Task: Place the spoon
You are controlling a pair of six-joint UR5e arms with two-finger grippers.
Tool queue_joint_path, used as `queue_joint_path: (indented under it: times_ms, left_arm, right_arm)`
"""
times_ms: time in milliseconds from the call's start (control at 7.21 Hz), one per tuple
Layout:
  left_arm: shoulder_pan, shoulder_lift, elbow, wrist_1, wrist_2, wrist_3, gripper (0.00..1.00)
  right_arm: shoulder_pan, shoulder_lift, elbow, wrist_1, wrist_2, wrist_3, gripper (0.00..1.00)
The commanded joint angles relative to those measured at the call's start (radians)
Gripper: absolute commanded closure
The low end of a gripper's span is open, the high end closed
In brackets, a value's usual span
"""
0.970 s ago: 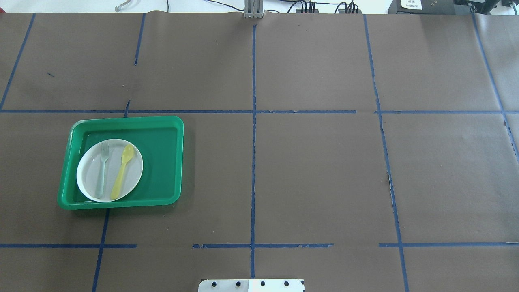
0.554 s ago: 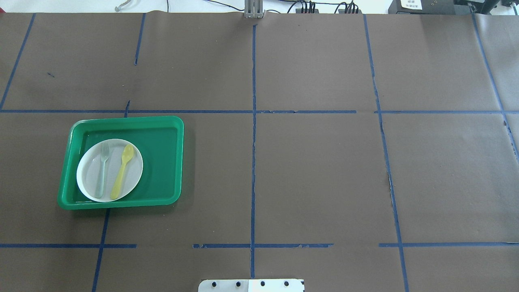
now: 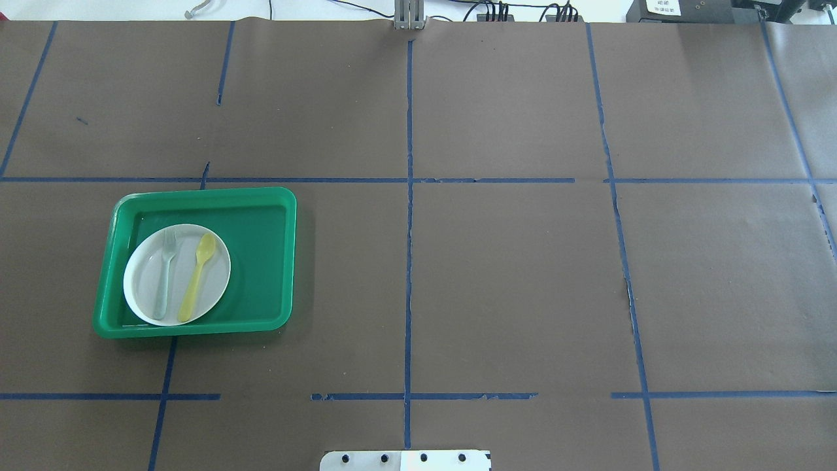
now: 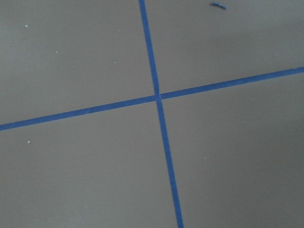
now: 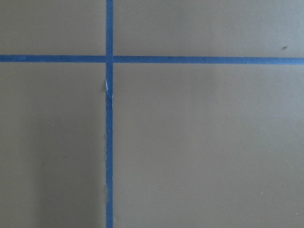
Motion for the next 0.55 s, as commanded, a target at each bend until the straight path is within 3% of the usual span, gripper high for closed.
queue_joint_path:
  times_ms: [0, 416]
  left_arm:
    - [0.175, -0.084, -0.038, -0.024, 0.026, -0.314, 0.00]
    - [0.402, -0.155, -0.076, -0.024, 0.144, -0.634, 0.00]
  right_arm:
    - [0.000, 0.000, 0.000, 0.001, 0.000, 0.001, 0.00]
    - [0.000, 0.000, 0.000, 0.000, 0.000, 0.001, 0.00]
